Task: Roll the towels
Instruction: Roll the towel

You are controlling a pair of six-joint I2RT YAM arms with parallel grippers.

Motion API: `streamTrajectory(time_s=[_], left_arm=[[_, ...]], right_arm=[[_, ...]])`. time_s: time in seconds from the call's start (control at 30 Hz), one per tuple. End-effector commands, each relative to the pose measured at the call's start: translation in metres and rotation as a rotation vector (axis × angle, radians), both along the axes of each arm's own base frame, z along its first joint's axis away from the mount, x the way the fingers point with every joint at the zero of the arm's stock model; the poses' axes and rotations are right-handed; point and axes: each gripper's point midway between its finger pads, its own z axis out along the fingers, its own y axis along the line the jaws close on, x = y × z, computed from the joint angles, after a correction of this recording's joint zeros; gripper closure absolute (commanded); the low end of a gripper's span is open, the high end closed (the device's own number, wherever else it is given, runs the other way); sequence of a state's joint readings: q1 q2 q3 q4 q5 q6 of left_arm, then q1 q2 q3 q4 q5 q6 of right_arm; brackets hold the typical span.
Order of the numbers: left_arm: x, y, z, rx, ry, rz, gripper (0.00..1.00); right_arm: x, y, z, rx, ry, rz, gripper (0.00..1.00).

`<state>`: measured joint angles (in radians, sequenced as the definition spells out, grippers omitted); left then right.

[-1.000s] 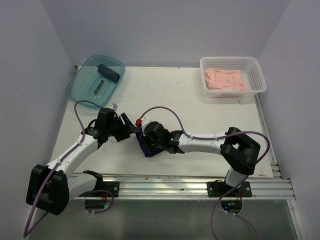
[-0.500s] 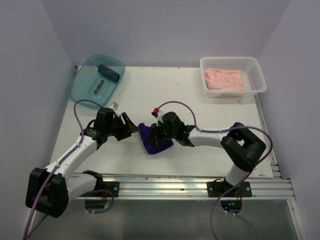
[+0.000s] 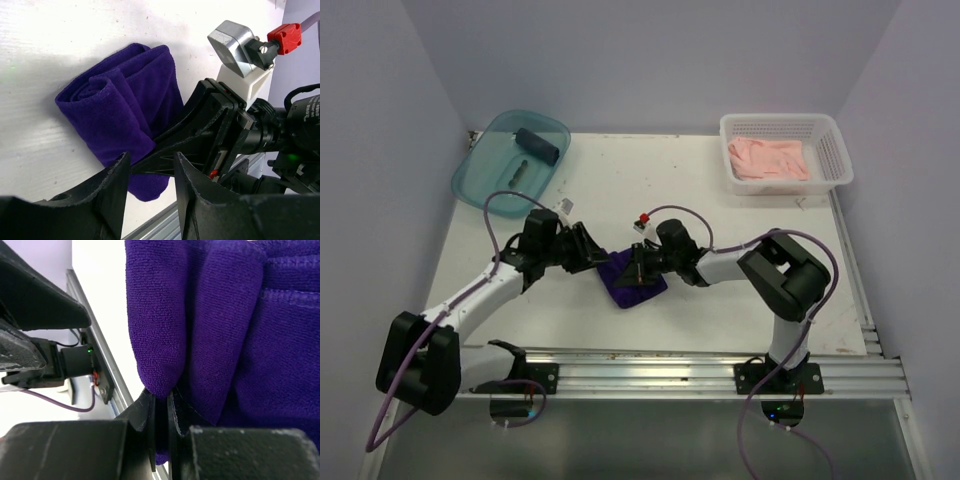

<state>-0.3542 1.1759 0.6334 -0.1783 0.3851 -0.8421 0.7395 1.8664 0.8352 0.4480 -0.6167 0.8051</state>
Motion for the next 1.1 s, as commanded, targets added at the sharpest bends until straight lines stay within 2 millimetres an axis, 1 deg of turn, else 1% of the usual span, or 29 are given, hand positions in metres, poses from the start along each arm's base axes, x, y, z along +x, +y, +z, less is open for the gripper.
streamTrajectory(time_s=[0.0, 0.03, 0.1, 0.13, 0.2, 0.3, 0.33, 0.4, 0.43, 0.53, 0.57, 0.6, 0.63, 0.67, 0.7, 0.73, 0.77, 0.8, 0.83, 0.9, 0.93, 0.97, 1.0, 1.03, 1.07], left_arm=[[0.021, -0.017, 0.025, -0.047, -0.104, -0.056, 0.57], [0.024, -0.018, 0.018, -0.039, -0.086, -0.057, 0.57], [0.028, -0.021, 0.016, -0.039, -0.089, -0.064, 0.58], [0.030, -0.021, 0.010, -0.032, -0.074, -0.065, 0.58], [0.032, -0.024, 0.007, -0.035, -0.072, -0.073, 0.59], [0.035, -0.026, -0.007, -0.021, -0.046, -0.072, 0.59], [0.041, -0.026, -0.011, -0.014, -0.058, -0.065, 0.59], [0.045, -0.023, -0.025, 0.020, -0.046, -0.052, 0.59], [0.045, -0.021, -0.043, 0.048, -0.006, -0.046, 0.60], [0.038, -0.025, -0.065, 0.041, 0.057, -0.074, 0.64], [0.040, -0.027, -0.066, 0.026, 0.052, -0.075, 0.64], [0.037, -0.028, -0.069, 0.023, 0.061, -0.078, 0.64], [0.038, -0.027, -0.070, 0.026, 0.063, -0.075, 0.64], [0.036, -0.027, -0.071, 0.032, 0.070, -0.076, 0.64], [0.037, -0.027, -0.071, 0.037, 0.070, -0.076, 0.64], [0.037, -0.025, -0.071, 0.046, 0.072, -0.074, 0.64], [0.035, -0.024, -0.073, 0.055, 0.084, -0.076, 0.64], [0.035, -0.023, -0.073, 0.060, 0.087, -0.076, 0.64], [0.033, -0.023, -0.075, 0.063, 0.097, -0.079, 0.64], [0.030, -0.023, -0.078, 0.064, 0.109, -0.083, 0.64], [0.030, -0.022, -0.080, 0.066, 0.115, -0.083, 0.64], [0.029, -0.023, -0.081, 0.068, 0.117, -0.086, 0.64], [0.027, -0.022, -0.083, 0.071, 0.123, -0.084, 0.65], [0.026, -0.022, -0.084, 0.070, 0.128, -0.084, 0.65], [0.026, -0.022, -0.084, 0.068, 0.130, -0.083, 0.65]], right_arm=[[-0.001, 0.001, 0.003, 0.058, 0.040, 0.007, 1.00], [0.000, 0.000, 0.001, 0.063, 0.047, 0.006, 1.00], [0.001, -0.001, 0.000, 0.065, 0.055, -0.001, 1.00], [0.002, -0.002, 0.000, 0.069, 0.055, -0.004, 1.00], [0.001, -0.003, -0.003, 0.066, 0.065, -0.005, 1.00], [0.002, -0.005, -0.005, 0.066, 0.073, -0.015, 1.00], [0.002, -0.005, -0.006, 0.066, 0.073, -0.015, 1.00], [0.002, -0.007, -0.012, 0.053, 0.078, -0.026, 1.00], [0.003, -0.008, -0.014, 0.046, 0.080, -0.032, 1.00], [0.001, -0.013, -0.020, 0.010, 0.084, -0.049, 1.00], [0.001, -0.016, -0.022, -0.006, 0.074, -0.049, 1.00], [0.006, -0.017, -0.013, -0.011, 0.032, -0.074, 0.96], [0.006, -0.023, -0.012, -0.037, 0.024, -0.090, 0.91], [0.006, -0.030, -0.011, -0.065, -0.013, -0.105, 0.84], [0.014, -0.035, -0.009, -0.101, -0.057, -0.145, 0.73], [0.013, -0.043, 0.002, -0.135, -0.081, -0.163, 0.69], [0.015, -0.047, 0.007, -0.164, -0.133, -0.163, 0.65], [0.015, -0.051, 0.011, -0.196, -0.166, -0.173, 0.58], [0.018, -0.061, 0.018, -0.270, -0.219, -0.221, 0.55], [0.023, -0.064, 0.033, -0.318, -0.315, -0.239, 0.52], [0.017, -0.060, 0.038, -0.346, -0.355, -0.232, 0.52], [0.027, -0.070, 0.046, -0.425, -0.424, -0.288, 0.52], [0.027, -0.071, 0.050, -0.456, -0.455, -0.294, 0.52], [0.017, -0.067, 0.050, -0.487, -0.478, -0.270, 0.53], [0.023, -0.066, 0.058, -0.514, -0.533, -0.282, 0.54]])
